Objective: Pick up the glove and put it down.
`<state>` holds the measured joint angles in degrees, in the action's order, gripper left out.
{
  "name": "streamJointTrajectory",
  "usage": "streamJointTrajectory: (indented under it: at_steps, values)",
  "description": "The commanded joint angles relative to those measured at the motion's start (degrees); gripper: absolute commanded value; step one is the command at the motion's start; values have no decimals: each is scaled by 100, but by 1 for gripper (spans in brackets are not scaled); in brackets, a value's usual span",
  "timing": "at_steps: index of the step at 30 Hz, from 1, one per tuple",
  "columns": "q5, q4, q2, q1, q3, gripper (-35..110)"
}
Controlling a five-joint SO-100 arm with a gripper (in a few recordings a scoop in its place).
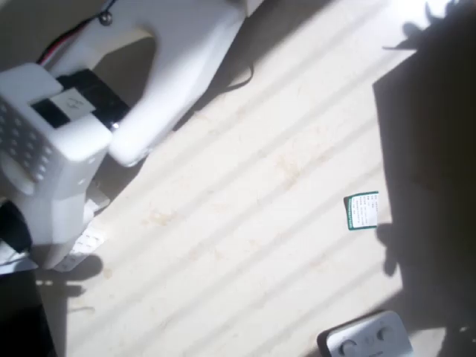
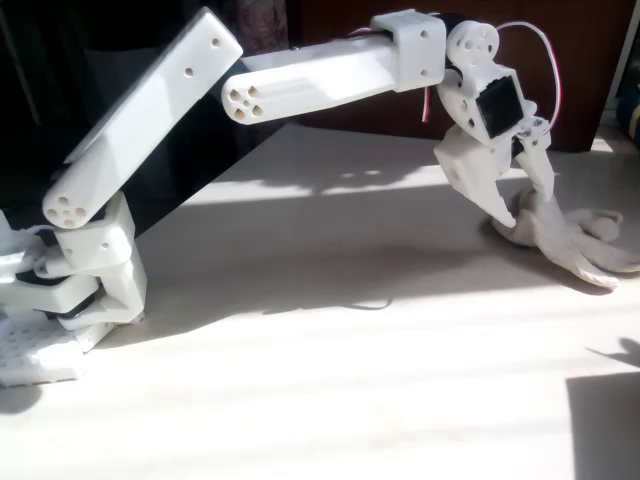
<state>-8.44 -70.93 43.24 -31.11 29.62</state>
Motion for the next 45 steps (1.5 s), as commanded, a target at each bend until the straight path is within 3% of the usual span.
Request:
streamJointTrajectory:
  at_steps: [1, 13, 26, 33, 45]
  values:
    - [26, 44, 562, -105, -220, 17]
    - [44, 879, -360, -360, -220, 17]
    - [44, 923, -765, -281, -220, 16]
    - [44, 1125, -853, -272, -220, -1]
    - [-35, 1187, -773, -167, -220, 0]
